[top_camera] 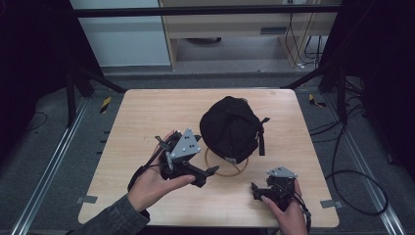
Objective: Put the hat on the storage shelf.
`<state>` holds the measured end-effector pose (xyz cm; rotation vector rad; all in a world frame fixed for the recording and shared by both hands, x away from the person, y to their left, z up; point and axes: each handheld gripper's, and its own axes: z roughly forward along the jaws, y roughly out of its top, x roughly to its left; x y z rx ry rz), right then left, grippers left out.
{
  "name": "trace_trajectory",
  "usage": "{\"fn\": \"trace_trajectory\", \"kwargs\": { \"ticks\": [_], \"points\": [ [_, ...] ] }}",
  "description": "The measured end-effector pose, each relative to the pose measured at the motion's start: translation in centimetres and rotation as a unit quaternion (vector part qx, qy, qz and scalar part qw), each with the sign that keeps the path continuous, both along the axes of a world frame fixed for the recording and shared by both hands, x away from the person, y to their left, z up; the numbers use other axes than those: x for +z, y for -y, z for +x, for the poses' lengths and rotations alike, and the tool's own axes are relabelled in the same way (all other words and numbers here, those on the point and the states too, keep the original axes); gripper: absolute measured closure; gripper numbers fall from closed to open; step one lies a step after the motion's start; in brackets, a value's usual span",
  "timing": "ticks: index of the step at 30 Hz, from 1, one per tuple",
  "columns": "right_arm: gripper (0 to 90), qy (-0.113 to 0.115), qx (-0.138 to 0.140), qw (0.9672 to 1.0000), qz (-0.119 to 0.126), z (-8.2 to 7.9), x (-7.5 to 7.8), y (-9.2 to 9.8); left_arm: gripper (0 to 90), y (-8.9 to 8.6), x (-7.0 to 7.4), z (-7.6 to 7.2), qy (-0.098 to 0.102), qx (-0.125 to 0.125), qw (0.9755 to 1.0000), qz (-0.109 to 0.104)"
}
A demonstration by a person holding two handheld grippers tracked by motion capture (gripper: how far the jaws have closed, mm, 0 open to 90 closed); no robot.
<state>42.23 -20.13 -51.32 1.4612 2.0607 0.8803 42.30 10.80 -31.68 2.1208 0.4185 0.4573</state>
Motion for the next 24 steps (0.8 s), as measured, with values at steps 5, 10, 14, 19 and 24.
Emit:
{"fn": "trace_trajectory", "kwargs": {
  "ticks": [5, 10, 14, 19, 24],
  "points": [
    [0.4, 0.000, 0.000, 1.0000, 0.000, 0.0, 0.0, 0.0, 4.3, -0.6, -1.4, -0.3, -0.002, 0.007, 1.0000, 0.004],
    [0.4, 0.000, 0.000, 1.0000, 0.000, 0.0, 0.0, 0.0, 5.1, -1.4, -3.3, -0.5, 0.000, 0.011, 0.9999, 0.012],
    [0.4, 0.000, 0.000, 1.0000, 0.000, 0.0, 0.0, 0.0, 5.0, -2.2, -4.9, -0.4, -0.012, 0.024, 0.9996, 0.009],
    [0.4, 0.000, 0.000, 1.0000, 0.000, 0.0, 0.0, 0.0, 4.7, -3.1, -7.0, -0.1, -0.024, 0.032, 0.9991, 0.013],
    [0.4, 0.000, 0.000, 1.0000, 0.000, 0.0, 0.0, 0.0, 4.6, -3.9, -9.0, 0.2, -0.026, 0.042, 0.9985, 0.024]
  ]
}}
